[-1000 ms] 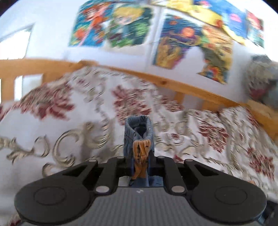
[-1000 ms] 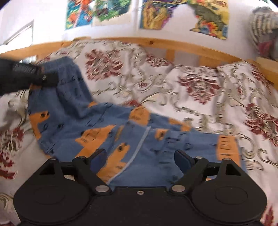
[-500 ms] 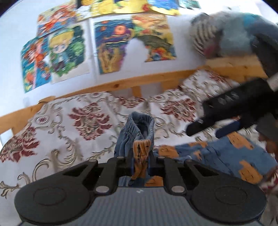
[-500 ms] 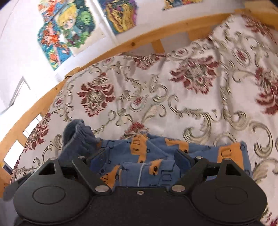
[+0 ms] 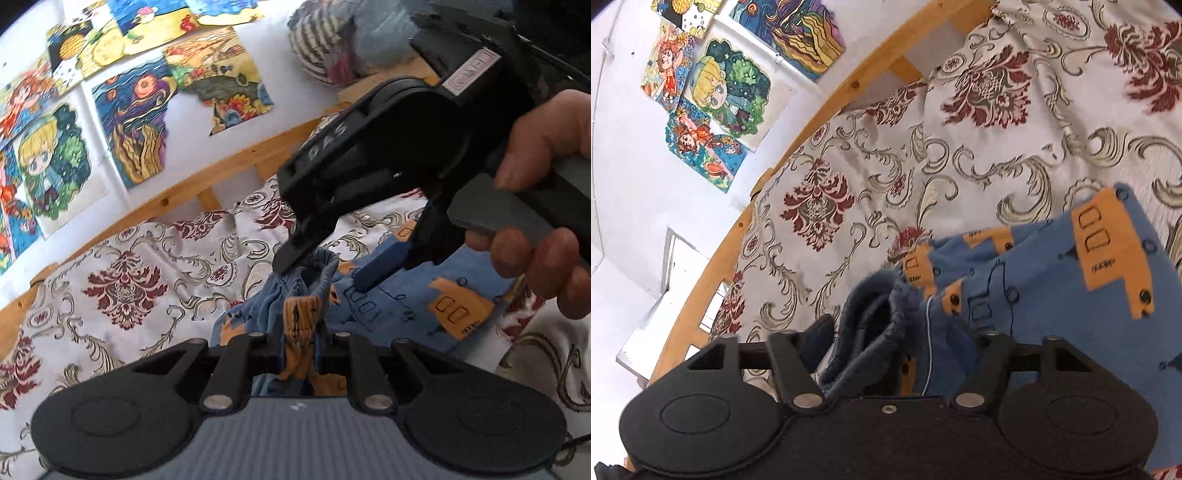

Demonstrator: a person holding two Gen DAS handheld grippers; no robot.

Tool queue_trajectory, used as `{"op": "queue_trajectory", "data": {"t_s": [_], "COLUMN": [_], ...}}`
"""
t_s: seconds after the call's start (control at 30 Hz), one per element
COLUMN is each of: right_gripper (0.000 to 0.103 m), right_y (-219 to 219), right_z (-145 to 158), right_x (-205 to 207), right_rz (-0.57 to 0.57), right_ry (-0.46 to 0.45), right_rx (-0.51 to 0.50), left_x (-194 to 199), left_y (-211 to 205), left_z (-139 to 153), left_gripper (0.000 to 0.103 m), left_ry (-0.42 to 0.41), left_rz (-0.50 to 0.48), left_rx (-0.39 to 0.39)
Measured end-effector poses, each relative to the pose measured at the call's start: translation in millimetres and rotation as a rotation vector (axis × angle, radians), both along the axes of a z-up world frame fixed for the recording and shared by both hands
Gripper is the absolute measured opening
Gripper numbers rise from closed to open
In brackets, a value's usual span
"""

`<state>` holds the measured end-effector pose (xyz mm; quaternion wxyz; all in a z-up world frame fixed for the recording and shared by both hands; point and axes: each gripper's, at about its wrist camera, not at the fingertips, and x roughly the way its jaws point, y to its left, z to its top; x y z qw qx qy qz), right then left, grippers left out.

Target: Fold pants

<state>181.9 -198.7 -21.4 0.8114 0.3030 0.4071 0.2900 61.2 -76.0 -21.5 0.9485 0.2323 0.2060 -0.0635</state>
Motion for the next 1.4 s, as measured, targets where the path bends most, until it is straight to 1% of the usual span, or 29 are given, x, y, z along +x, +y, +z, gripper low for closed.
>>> {"op": "queue_trajectory", "data": {"t_s": [0.07, 0.17, 0.27, 0.33, 0.43, 0.57, 0.73, 0.87, 1.1, 1.27, 1.4], "right_gripper": [0.038, 0.027, 0.019, 0.018, 0.017, 0.017, 0.017, 0.017, 0.017, 0.017, 0.017], "right_y": [0, 2, 4, 2, -7, -30, -57, -77, -97, -108, -109], "right_z": [-1, 5, 19, 28, 37, 41, 42, 36, 19, 5, -1], "right_x": [-3, -4, -5, -4, -3, -1, -5, -5, -6, -3, -1], "right_rz": [0.004, 0.024, 0.044, 0.049, 0.047, 0.042, 0.03, 0.014, -0.015, -0.03, -0.033], "right_ry": [-0.005, -0.041, -0.104, -0.141, -0.173, -0.182, -0.195, -0.192, -0.172, -0.131, -0.126], "right_rx": [0.006, 0.007, -0.015, -0.039, -0.075, -0.117, -0.142, -0.138, -0.118, -0.11, -0.144], "left_x": [0, -1, -1, 1, 7, 15, 17, 21, 25, 30, 38], "left_y": [-2, -6, -11, -15, -21, -33, -55, -71, -89, -95, -97], "left_z": [0, 0, 5, 11, 19, 25, 26, 22, 14, 6, 1], "left_gripper": [0.015, 0.015, 0.015, 0.015, 0.015, 0.016, 0.016, 0.016, 0.016, 0.016, 0.017], "left_ry": [0.001, -0.016, -0.038, -0.048, -0.042, -0.017, -0.002, 0.017, 0.066, 0.101, 0.144], "left_rz": [0.006, 0.018, 0.021, 0.011, -0.01, -0.057, -0.118, -0.151, -0.169, -0.188, -0.188], "left_rx": [0.012, 0.036, 0.046, 0.042, 0.003, -0.038, -0.031, -0.012, -0.002, -0.013, -0.046]}}
